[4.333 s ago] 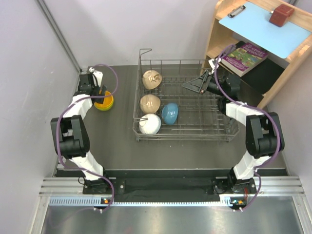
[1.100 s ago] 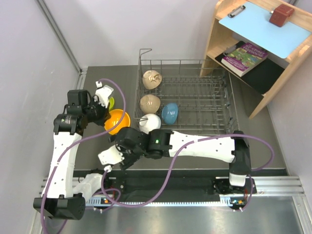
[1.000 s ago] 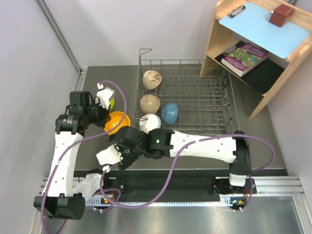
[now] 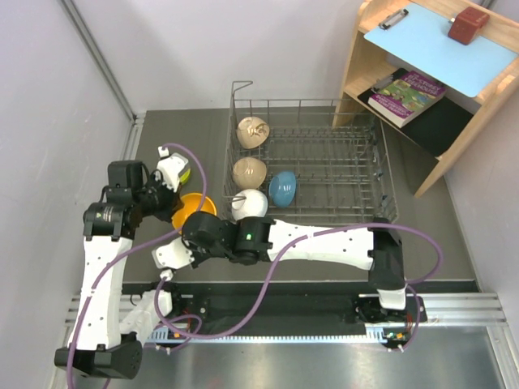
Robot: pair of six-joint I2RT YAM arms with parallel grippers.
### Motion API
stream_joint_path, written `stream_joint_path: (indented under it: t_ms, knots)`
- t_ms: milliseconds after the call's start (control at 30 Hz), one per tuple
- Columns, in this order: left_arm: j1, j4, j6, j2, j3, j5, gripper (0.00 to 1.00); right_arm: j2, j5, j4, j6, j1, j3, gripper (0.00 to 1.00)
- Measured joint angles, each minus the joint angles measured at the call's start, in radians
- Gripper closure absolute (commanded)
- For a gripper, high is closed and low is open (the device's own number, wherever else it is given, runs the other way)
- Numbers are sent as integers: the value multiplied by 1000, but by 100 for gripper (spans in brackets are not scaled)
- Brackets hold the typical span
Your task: Load the bowls into the dish rack
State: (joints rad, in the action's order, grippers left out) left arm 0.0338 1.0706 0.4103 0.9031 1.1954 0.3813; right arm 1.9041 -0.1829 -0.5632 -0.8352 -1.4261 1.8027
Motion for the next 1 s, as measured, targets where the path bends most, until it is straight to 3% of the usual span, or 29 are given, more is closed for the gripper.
stream_joint_path:
  t_ms: [167,233,333,367,500,700,800,1000]
  knots:
    - [-1,-5,13,-5,0,-8,100,29,-37,-13,10,2,25,100]
    - [-2,-10,16,-6,0,-13,94,42,-45,-32,9,2,47,100]
    - [-2,-18,23,-8,-1,-19,66,64,-57,-71,9,2,89,100]
    - [-2,-20,20,-10,-2,-18,50,72,-59,-88,8,2,104,100]
    - [-1,-26,3,-24,-16,1,28,109,-57,-135,8,2,134,100]
    - [-1,-75,-32,-44,-44,-1,14,119,-32,-171,28,2,135,100]
    - [-1,-118,-54,-44,-45,-10,2,119,-16,-172,47,2,136,100]
    - [-1,-223,-103,-40,-43,6,1,119,18,-172,82,2,135,100]
